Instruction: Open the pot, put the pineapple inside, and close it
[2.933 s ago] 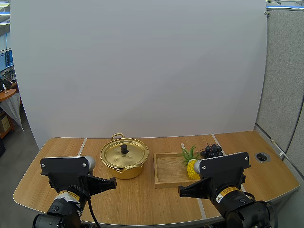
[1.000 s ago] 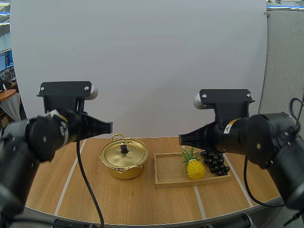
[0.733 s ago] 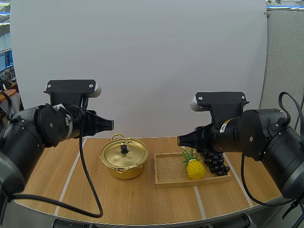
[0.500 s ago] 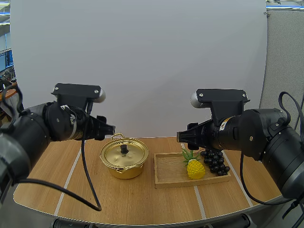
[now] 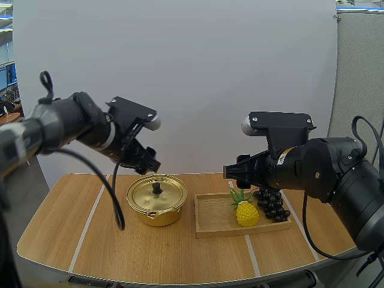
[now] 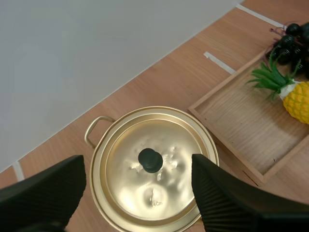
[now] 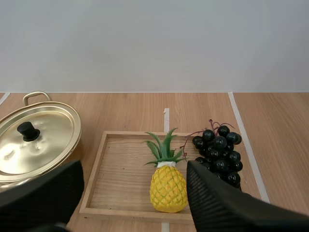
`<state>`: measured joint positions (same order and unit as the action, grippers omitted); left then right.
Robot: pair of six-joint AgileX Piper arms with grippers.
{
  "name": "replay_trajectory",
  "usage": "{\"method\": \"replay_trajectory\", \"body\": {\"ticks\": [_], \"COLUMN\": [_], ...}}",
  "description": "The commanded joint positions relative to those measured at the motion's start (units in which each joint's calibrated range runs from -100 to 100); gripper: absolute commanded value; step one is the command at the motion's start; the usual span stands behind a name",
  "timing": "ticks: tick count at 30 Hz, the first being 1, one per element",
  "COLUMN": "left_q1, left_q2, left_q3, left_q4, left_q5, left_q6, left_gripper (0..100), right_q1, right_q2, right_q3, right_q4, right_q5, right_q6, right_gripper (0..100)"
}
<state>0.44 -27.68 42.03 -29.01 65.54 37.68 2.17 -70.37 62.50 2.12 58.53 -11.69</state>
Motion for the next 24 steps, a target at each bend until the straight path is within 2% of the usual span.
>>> {"method": "replay_trajectory", "body": {"ticks": [1, 8, 16, 24], "left_q1": [-1.14, -3.11, -3.21, -3.21], "left_q2": [3.82, 10.72, 18.1, 23.2], "left_q3": [-2.24, -5.6, -6.92, -8.3], "left_q4": [-1.86, -0.77, 3.37, 3.57], "left_q5": [1.71, -1.57, -6.32, -8.06], "left_q6": [2.67, 2.77, 2.77, 2.08], "left_gripper": [100, 100, 100, 100], "right_q1": [0.11, 0.11, 0.11, 0.11], "right_q2": [-0.18, -0.18, -0.18, -0.18], "right_q3": [-0.36, -0.36, -0.36, -0.36], "right_q4": [0.16, 0.16, 0.16, 0.16], "right_q5": [-1.12, -1.12, -1.12, -1.12], "right_q6": [0.13, 0.13, 0.13, 0.13], "right_gripper": [100, 100, 100, 100]}}
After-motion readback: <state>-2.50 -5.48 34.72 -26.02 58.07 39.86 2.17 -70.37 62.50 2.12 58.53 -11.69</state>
